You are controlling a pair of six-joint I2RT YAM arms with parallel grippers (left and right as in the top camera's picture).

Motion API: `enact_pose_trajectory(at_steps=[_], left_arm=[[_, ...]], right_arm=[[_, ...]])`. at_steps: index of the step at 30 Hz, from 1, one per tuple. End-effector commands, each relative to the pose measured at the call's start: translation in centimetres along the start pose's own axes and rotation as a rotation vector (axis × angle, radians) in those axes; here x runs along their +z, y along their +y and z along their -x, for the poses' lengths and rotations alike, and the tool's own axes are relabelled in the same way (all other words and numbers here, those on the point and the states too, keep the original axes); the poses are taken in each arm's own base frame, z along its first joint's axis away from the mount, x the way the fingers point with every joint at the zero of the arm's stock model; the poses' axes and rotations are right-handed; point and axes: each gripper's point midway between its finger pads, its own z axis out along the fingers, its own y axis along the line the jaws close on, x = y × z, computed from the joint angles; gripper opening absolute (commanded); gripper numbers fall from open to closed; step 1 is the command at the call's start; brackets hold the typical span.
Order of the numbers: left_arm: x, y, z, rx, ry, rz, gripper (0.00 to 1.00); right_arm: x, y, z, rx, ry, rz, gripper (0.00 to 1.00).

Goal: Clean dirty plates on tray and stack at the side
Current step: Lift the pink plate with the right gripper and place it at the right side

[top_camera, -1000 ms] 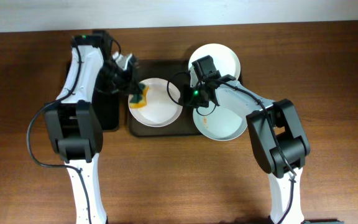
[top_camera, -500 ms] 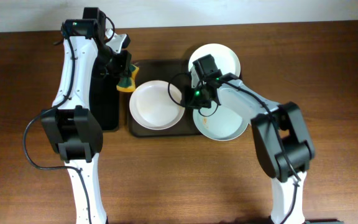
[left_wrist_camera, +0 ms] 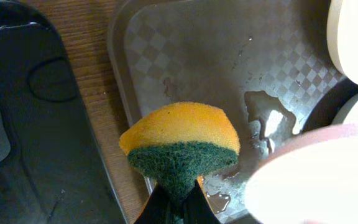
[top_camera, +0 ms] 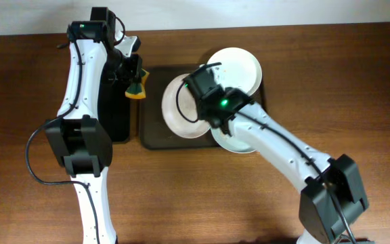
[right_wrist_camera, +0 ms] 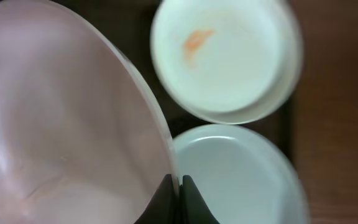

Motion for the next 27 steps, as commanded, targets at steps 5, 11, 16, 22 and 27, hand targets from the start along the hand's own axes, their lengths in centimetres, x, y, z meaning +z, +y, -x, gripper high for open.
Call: enact_pose_trajectory(at_steps=[5, 11, 16, 22, 27], left_arm=[[2.5, -1.3, -0.2, 0.022, 0.042, -0.008, 0.01], [4.4, -2.0, -0.6, 0.036, 0.081, -0.014, 0.01], [5.4, -3.1, -0.8, 0.058, 0.099, -0.018, 0.01], [5.6, -3.7, -0.8, 0.07, 0.098, -0.02, 0.01], [5.6, -3.7, -0.8, 0.07, 0.098, -0.019, 0.01]], right_arm=[[-5.7, -3.7, 3.3, -0.072, -0.28, -0.44, 0.04], [-8.9, -4.2, 4.5, -0.07, -0.409, -0.597, 0.04], [-10.0, -4.0, 4.8, -0.057, -0.455, -0.633, 0.04], [-10.0, -4.0, 4.8, -0.049, -0.457, -0.627, 0.04], [-9.7, -3.7, 4.7, -0.041, -0.449, -0.602, 0.04]])
